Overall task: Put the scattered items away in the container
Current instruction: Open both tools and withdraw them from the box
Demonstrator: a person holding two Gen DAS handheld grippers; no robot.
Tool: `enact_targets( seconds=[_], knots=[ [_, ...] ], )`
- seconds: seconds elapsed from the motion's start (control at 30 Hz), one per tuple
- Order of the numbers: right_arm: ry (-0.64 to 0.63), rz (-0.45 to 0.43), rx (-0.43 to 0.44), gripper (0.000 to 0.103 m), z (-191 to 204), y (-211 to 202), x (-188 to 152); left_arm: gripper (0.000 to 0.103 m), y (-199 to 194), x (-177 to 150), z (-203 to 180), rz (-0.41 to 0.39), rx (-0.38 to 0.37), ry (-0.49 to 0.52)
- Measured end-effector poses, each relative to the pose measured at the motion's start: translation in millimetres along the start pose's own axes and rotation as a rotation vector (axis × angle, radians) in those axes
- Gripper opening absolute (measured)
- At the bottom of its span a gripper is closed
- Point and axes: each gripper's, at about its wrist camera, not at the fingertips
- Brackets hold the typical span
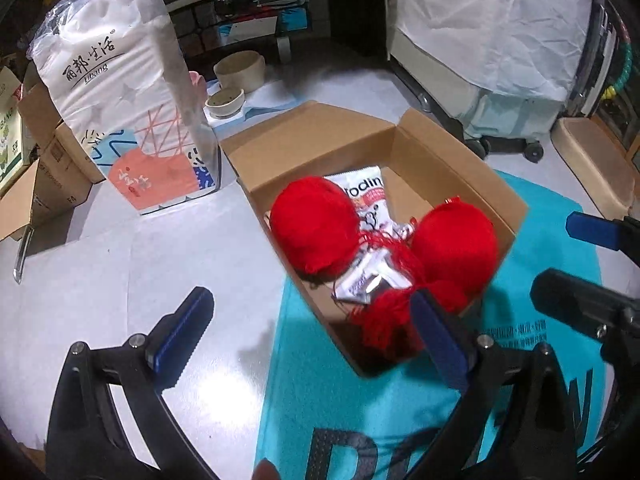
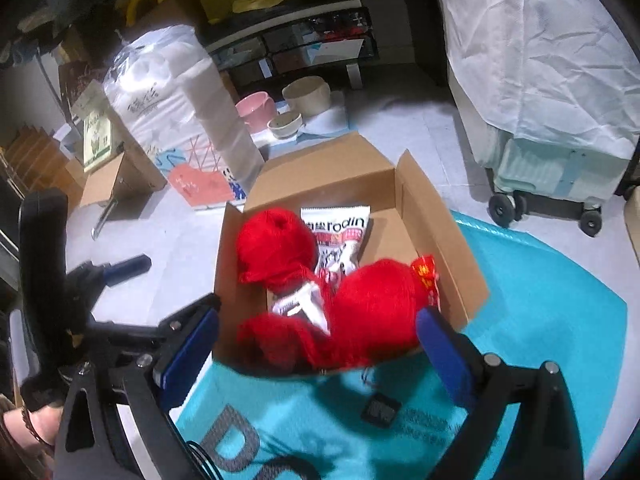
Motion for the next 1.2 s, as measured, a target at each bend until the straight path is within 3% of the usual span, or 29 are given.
enact_targets(
  seconds=[0.23,0.57,1.0,1.2],
  knots=[
    [-0.017,0.013,-0.011,0.100,13,-19,-22,0.099,-19,-23,-9,0.020,-0.024,0.025],
    [-0.003,0.047,-0.019,0.100,24,-40,-59,0.099,-49,-58,-21,0.024,0.008,0.054],
    [0.021,0.086,-0.053,0.100,32,-85,-96,0.099,-88,-85,-32,0.080,-0.012,0.067],
    [0.033,0.121,-0.064,0.100,34,-95,-112,0.099,-103,-93,-37,0.076,0.021,0.077]
  ],
)
Point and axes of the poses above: each gripper's, at about its wrist camera, not at the fingertips, and y roughly the way its jaws point, z to its left, x to its top, and after that the axes turned 8 degrees about z, right-handed
